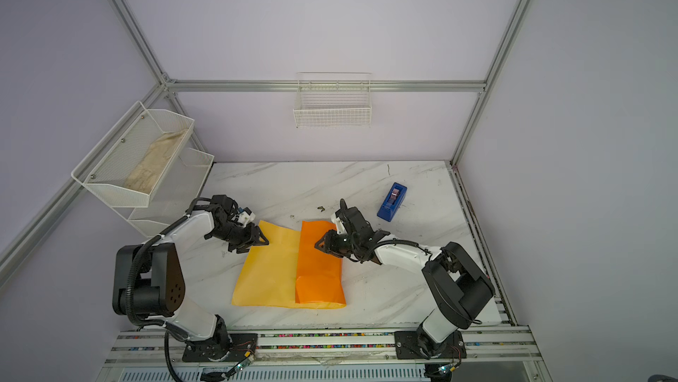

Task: Wrap a gift box in wrapping paper
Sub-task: Second fold the wrapping paper around the gift box.

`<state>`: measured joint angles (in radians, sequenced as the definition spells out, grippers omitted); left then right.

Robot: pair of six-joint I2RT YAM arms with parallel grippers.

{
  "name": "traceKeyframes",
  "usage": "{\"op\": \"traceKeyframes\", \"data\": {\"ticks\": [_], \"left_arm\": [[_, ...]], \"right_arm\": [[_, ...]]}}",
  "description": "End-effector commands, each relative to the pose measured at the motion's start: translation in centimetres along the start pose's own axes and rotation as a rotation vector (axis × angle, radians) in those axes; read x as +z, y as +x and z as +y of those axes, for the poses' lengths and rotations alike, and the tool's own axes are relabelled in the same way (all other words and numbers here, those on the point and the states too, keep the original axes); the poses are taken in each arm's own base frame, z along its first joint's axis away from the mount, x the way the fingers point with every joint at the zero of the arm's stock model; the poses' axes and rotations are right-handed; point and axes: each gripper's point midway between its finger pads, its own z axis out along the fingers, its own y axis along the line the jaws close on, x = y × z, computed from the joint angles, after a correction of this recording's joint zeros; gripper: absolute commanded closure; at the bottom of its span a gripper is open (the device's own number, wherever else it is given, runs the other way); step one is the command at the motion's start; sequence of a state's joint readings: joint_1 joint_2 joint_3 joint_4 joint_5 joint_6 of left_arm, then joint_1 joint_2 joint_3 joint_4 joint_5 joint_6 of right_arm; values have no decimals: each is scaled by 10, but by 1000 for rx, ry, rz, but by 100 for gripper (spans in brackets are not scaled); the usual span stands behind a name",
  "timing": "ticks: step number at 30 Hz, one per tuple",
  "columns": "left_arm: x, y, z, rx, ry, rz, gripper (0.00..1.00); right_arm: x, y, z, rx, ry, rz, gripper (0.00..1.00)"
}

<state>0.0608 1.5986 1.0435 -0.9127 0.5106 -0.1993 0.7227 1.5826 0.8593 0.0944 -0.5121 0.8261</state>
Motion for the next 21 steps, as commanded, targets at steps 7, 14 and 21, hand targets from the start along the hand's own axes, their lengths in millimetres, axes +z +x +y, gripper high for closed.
{"op": "traceKeyframes", "data": {"ticks": [7, 14, 21], "left_arm": [[-34, -8, -31, -42, 49, -66, 84], [-64, -17, -78, -123, 213, -115, 93], [-71, -19, -124, -162, 332, -105, 93]], "right_arm": [[0, 15, -32, 61, 101, 27, 65], [2, 16, -33, 60, 100, 30, 65], [3, 17, -34, 62, 98, 31, 65]]}}
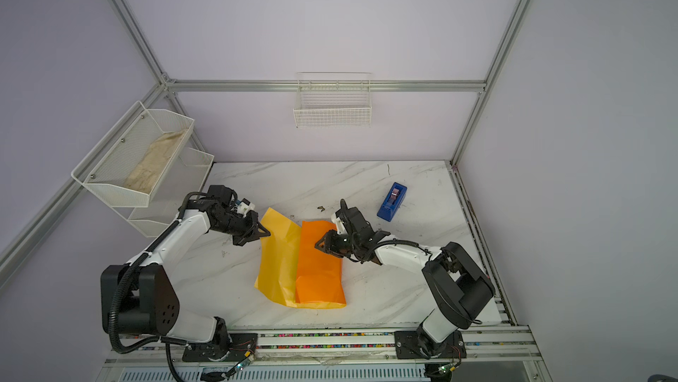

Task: Wrap a gift box in wrapping paper
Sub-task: Second fold the wrapping paper around the gift box.

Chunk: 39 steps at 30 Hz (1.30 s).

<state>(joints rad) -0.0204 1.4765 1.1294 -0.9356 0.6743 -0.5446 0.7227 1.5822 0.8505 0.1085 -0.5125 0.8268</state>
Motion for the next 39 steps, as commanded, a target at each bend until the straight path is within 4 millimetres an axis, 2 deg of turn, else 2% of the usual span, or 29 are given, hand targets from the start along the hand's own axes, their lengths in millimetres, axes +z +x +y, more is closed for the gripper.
{"op": "traceKeyframes", "data": {"ticks": [1, 4, 9, 18, 24, 31, 39], "left_arm": [[-18, -9, -58, 12, 133, -45, 93], [-8, -2, -71, 17, 137, -27, 93], [19, 14, -90, 34, 110, 33, 87], [64, 24, -92, 52, -17, 52, 83], [93, 37, -87, 65, -66, 110, 81], [111, 45, -76, 58, -103, 141, 81], [122, 53, -51, 43, -160, 169, 82]], "right_arm": [[2, 17, -34, 64, 104, 35, 65], [3, 18, -34, 63, 106, 36, 65], [2, 18, -34, 62, 102, 33, 65], [0, 20, -36, 69, 103, 31, 65], [-1, 21, -36, 70, 103, 27, 65], [-4, 21, -32, 71, 95, 23, 65], [-31, 15, -1, 39, 55, -2, 65]]}}
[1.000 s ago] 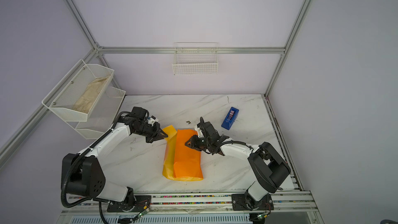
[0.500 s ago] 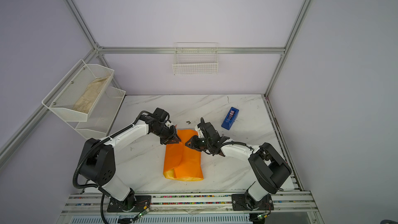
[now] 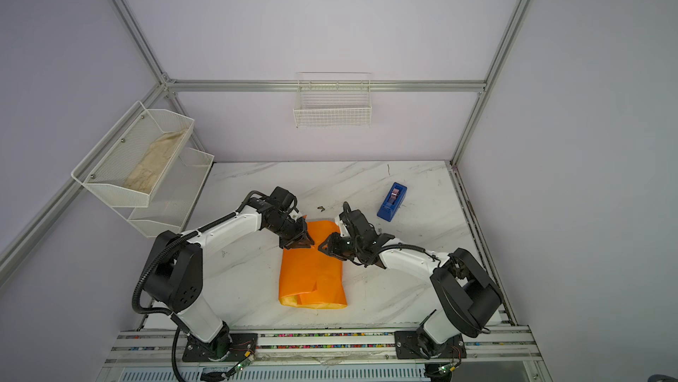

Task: Wrap a gift box in wrapping paper
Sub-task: Second fold the wrapping paper around the gift box.

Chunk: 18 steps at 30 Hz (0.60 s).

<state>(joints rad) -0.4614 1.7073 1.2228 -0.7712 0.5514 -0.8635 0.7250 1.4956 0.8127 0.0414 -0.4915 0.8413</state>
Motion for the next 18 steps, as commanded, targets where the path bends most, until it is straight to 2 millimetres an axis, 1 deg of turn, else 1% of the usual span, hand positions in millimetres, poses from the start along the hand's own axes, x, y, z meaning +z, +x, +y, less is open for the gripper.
{"op": "traceKeyframes", "data": {"ticks": [1, 4, 6, 8, 14, 18], "left_arm": [[8, -5, 6, -4, -35, -9, 82], [8, -4, 5, -1, -30, -6, 83], [7, -5, 1, 7, -21, -6, 85], [6, -4, -3, 12, -9, -1, 88], [1, -3, -17, 30, 19, -4, 94], [-1, -1, -35, 54, 48, 0, 96]], "right_arm": [[-16, 6, 2, 19, 30, -1, 65], [-18, 14, -3, 21, 26, 19, 65], [-11, 23, -15, 18, 43, 59, 68], [-6, 28, -26, 26, 64, 74, 70], [2, 33, -36, 36, 71, 94, 71], [5, 34, -39, 41, 75, 99, 71]]}}
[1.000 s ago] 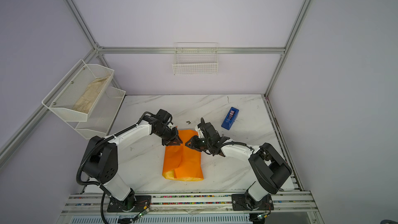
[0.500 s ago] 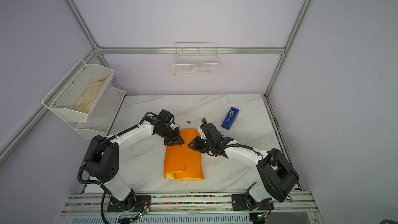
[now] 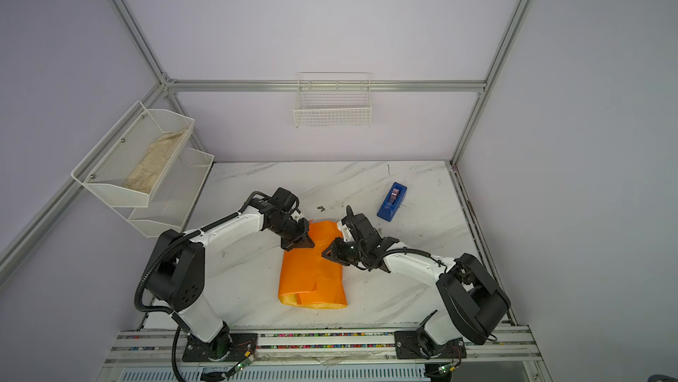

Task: Wrap a gift box in wrapping paper
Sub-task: Second fold the wrapping paper around the gift box.

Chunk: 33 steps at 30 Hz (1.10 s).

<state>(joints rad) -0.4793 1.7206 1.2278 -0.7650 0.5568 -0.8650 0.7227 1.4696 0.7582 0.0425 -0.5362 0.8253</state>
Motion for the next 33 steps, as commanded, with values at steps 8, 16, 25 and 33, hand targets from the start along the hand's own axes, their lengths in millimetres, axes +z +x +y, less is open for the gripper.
{"op": "traceKeyframes", "data": {"ticks": [8, 16, 25, 33], "left_arm": [[-3, -1, -54, 75, 66, -10, 97], [17, 0, -37, 65, 18, 11, 98], [25, 5, -20, 57, -20, 27, 99], [21, 4, -26, 58, -2, 23, 100]], "right_arm": [[11, 17, -32, 47, 80, 54, 71], [2, 12, -17, 25, 63, 35, 69], [-52, -18, -16, 74, 114, -138, 29], [-32, 1, -13, 29, 24, -11, 12]]}}
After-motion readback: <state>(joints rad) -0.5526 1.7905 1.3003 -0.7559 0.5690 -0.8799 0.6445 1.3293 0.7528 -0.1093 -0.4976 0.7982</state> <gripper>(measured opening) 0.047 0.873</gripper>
